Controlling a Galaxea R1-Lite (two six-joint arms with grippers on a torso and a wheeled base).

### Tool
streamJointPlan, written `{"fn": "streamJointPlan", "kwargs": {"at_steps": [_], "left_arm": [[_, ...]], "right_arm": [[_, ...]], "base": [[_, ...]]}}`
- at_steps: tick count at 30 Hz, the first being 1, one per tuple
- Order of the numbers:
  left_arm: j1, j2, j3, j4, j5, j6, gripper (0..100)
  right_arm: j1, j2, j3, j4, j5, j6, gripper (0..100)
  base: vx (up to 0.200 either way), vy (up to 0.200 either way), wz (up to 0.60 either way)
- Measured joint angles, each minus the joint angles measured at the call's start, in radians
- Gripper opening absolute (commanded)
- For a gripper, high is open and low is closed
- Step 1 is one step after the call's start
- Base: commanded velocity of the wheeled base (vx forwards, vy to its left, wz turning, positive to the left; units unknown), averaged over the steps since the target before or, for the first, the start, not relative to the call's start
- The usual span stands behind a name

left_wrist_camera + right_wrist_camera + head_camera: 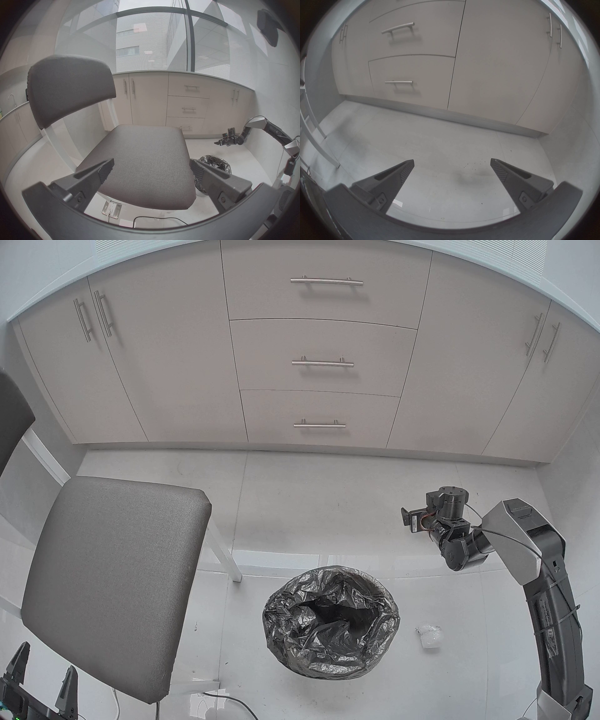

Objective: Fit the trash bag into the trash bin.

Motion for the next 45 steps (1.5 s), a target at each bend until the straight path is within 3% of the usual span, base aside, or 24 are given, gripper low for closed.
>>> {"fn": "streamJointPlan", "kwargs": {"at_steps": [16, 25, 37, 45], "left_arm": [[0.004, 0.000, 0.003, -0.005, -0.012, -0.013, 100], [0.004, 0.000, 0.002, -0.005, -0.012, -0.016, 100], [0.004, 0.000, 0.002, -0.004, -0.012, -0.018, 100], [0.004, 0.000, 0.003, -0.004, -0.012, -0.020, 100]], "right_arm": [[-0.025, 0.220, -0.336, 0.207, -0.043, -0.026, 100], [-0.026, 0.311, -0.363, 0.399, -0.043, -0.051, 100], [-0.021, 0.350, -0.364, 0.607, -0.039, -0.193, 100], [-0.021, 0.353, -0.363, 0.894, -0.023, -0.269, 100]], "base": [[0.000, 0.000, 0.00], [0.000, 0.000, 0.00], [0.000, 0.000, 0.00], [0.000, 0.000, 0.00]]}}
